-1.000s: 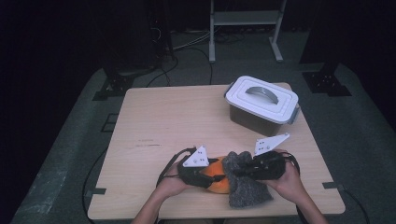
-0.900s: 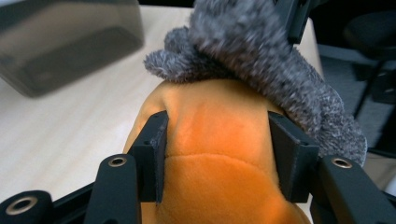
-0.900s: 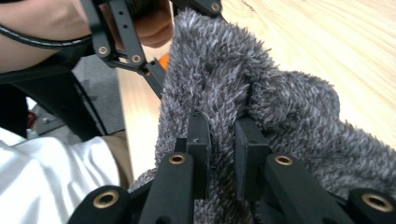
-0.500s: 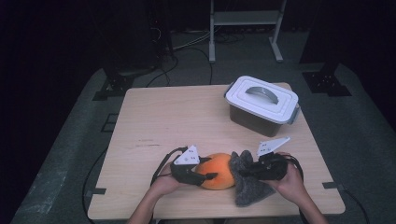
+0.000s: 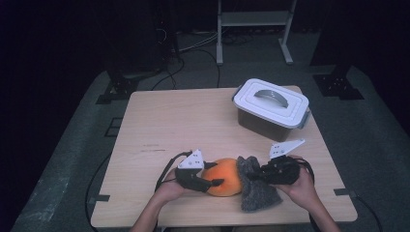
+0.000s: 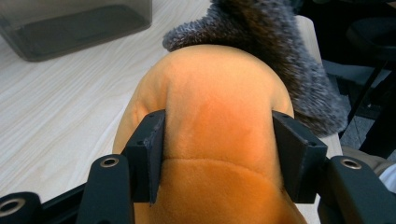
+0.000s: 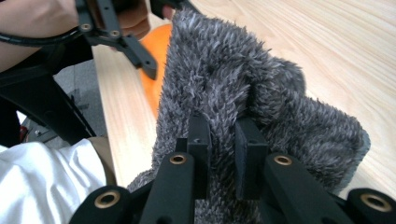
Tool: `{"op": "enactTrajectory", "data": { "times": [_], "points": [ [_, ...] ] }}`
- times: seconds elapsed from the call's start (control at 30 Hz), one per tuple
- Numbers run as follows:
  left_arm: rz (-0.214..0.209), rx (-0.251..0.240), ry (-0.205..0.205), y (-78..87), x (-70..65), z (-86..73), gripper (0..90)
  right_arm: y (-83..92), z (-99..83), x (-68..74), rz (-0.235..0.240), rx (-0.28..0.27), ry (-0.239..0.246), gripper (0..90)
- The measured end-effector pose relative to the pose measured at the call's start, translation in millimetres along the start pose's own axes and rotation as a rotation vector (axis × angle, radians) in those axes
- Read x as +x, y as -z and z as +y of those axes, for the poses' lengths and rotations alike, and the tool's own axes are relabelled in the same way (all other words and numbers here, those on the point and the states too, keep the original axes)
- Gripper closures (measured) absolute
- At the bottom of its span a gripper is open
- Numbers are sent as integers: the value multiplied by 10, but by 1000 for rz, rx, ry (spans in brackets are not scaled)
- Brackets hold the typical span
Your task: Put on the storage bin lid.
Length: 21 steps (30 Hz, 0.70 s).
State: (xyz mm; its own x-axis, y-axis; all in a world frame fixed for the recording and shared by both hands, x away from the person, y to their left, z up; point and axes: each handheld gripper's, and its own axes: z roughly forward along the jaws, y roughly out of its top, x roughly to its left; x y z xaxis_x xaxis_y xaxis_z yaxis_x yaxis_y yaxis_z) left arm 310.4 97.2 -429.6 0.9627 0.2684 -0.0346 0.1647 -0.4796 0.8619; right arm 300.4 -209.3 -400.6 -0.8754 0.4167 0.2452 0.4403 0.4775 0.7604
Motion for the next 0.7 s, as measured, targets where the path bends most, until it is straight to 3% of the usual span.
{"op": "enactTrajectory", "data": {
  "times": [0.17,0.27,0.47,0.57,0.63,0.7],
  "points": [
    [-1,4,-1,41,-10,-30,415,-61,22,21,16,2,6,784],
    [-3,6,5,54,12,-41,417,-144,-50,-71,37,23,-21,784],
    [-8,-7,22,66,32,-61,412,-113,-201,-186,8,75,-63,783],
    [-10,-7,16,64,24,-58,398,-35,-202,-201,-4,56,-70,782],
    [-14,-6,4,48,11,-48,390,49,-107,-168,6,-4,-61,782],
    [-14,-1,-4,38,0,-36,389,55,-84,-159,17,-18,-56,782]
  ]
}}
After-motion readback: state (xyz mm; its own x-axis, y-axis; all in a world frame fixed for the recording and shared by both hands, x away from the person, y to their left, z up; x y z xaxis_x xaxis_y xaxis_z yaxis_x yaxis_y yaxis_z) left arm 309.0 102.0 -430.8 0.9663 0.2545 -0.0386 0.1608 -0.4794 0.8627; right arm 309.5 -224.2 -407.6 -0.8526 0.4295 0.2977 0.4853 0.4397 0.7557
